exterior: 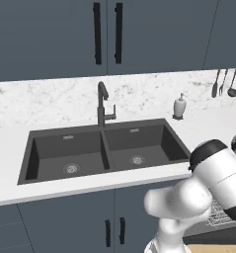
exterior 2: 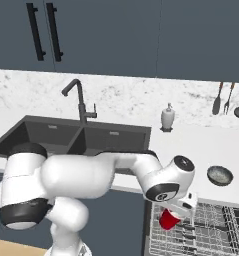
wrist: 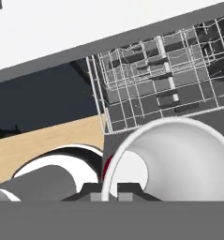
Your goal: Pick up the cup and bowl from the counter, place them in the dishwasher, and close the dishwasher door.
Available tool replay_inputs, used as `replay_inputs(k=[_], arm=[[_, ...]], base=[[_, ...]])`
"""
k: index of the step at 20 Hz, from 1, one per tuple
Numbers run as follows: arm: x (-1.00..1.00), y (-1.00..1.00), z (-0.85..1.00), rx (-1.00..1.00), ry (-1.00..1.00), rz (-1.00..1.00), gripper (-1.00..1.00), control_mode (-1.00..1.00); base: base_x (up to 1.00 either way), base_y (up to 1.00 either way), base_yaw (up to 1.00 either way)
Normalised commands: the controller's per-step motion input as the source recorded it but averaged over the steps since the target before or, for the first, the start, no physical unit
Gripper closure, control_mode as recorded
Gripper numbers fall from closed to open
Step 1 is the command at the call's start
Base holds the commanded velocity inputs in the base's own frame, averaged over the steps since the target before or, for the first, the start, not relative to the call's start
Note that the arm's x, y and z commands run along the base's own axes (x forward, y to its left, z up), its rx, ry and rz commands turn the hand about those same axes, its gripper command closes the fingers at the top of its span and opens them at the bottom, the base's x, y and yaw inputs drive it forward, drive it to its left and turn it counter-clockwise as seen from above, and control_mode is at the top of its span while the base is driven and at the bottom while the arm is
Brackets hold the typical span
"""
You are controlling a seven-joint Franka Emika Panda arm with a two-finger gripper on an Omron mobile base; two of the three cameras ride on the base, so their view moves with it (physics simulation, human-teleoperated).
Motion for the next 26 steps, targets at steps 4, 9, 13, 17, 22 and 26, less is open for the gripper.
replay_inputs(k=[4, 9, 13, 17, 22, 26], arm=[[-1.0, 0.11, -0.02, 0.12, 0.05, -0.12, 1.0, -1.0], [-0.26, 0.18, -0.22, 0.22, -0.2, -0.01, 1.0, -1.0], [0.04, 0.08, -0.34, 0.25, -0.22, 0.0, 1.0, -1.0], [0.34, -0.02, -0.33, 0.03, -0.18, 0.0, 1.0, -1.0], [0.46, -0.24, -0.35, 0.0, -0.08, 0.0, 1.0, -1.0], [0.38, -0.39, -0.59, 0.0, -0.03, 0.0, 1.0, -1.0]], base=[[0.0, 0.0, 0.0], [0.0, 0.0, 0.0], [0.0, 0.0, 0.0], [0.0, 0.0, 0.0], [0.0, 0.0, 0.0], [0.0, 0.0, 0.0]])
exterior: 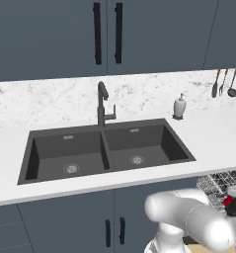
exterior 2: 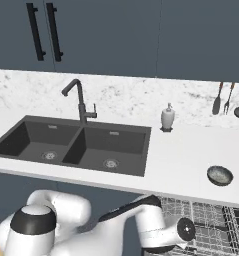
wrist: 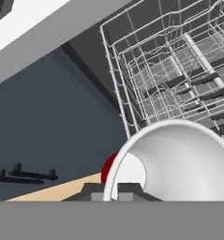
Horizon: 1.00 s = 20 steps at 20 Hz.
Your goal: Pick up the cup and bowl from the counter, place them in the dishwasher, and close the dishwasher door.
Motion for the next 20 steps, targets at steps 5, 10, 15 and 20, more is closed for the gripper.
replay_inputs(k=[5, 10, 15, 20], arm=[[0.32, -0.43, -0.5, 0.0, -0.02, 0.0, 1.0, -1.0], [0.15, -0.37, -0.28, 0.0, -0.02, 0.0, 1.0, -1.0], [0.01, -0.13, -0.38, 0.0, 0.0, 0.0, 1.0, -1.0], [0.0, 0.0, -0.52, 0.0, 0.01, 0.0, 1.0, -1.0]], base=[[0.0, 0.0, 0.0], [0.0, 0.0, 0.0], [0.0, 0.0, 0.0], [0.0, 0.0, 0.0]])
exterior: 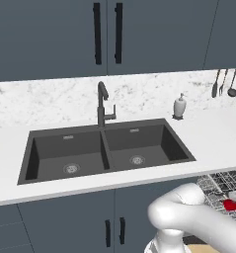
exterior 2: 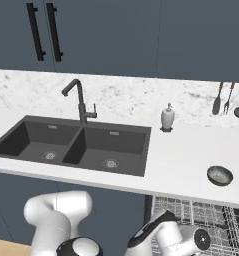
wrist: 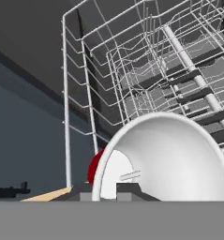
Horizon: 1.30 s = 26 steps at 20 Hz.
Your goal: Pick up the cup and bowl from the counter, place them in the dishwasher, and close the dishwasher door.
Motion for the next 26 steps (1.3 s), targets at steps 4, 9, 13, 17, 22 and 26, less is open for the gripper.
replay_inputs(k=[4, 9, 13, 17, 22, 26], arm=[[-0.16, 0.0, -0.07, 0.04, -0.02, 0.0, 1.0, -1.0], [-0.15, 0.04, 0.18, 0.13, -0.12, 0.0, 1.0, -1.0], [0.26, 0.26, 0.0, 0.13, -0.16, 0.0, 1.0, -1.0], [0.55, 0.09, 0.0, 0.07, -0.04, 0.0, 1.0, -1.0], [0.82, -0.02, -0.27, 0.0, 0.01, 0.0, 1.0, -1.0], [0.55, -0.19, -0.74, 0.0, 0.0, 0.0, 1.0, -1.0]], base=[[0.0, 0.0, 0.0], [0.0, 0.0, 0.0], [0.0, 0.0, 0.0], [0.0, 0.0, 0.0], [0.0, 0.0, 0.0], [0.0, 0.0, 0.0]])
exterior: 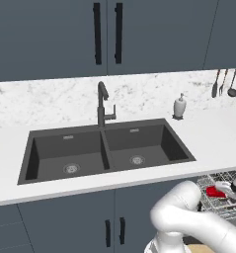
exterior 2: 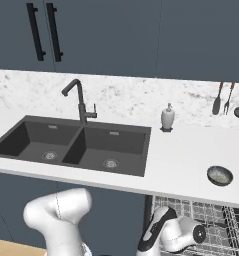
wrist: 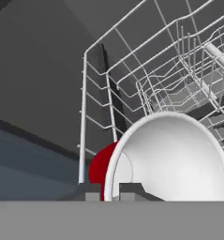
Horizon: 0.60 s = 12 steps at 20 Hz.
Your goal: Pick up the cup and bowl from the counter, place them in the dishwasher, and close the dishwasher door.
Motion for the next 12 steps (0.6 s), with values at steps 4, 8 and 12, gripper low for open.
replay_inputs(k=[4, 8, 12], arm=[[0.1, -0.28, -1.0, -0.03, 0.0, 0.05, 1.0, -1.0], [-0.04, -0.3, -0.96, -0.05, 0.08, 0.0, 1.0, -1.0], [-0.7, -0.3, -0.81, -0.09, 0.23, 0.0, -1.0, -1.0]], base=[[0.0, 0.0, 0.0], [0.0, 0.0, 0.0], [0.0, 0.0, 0.0]])
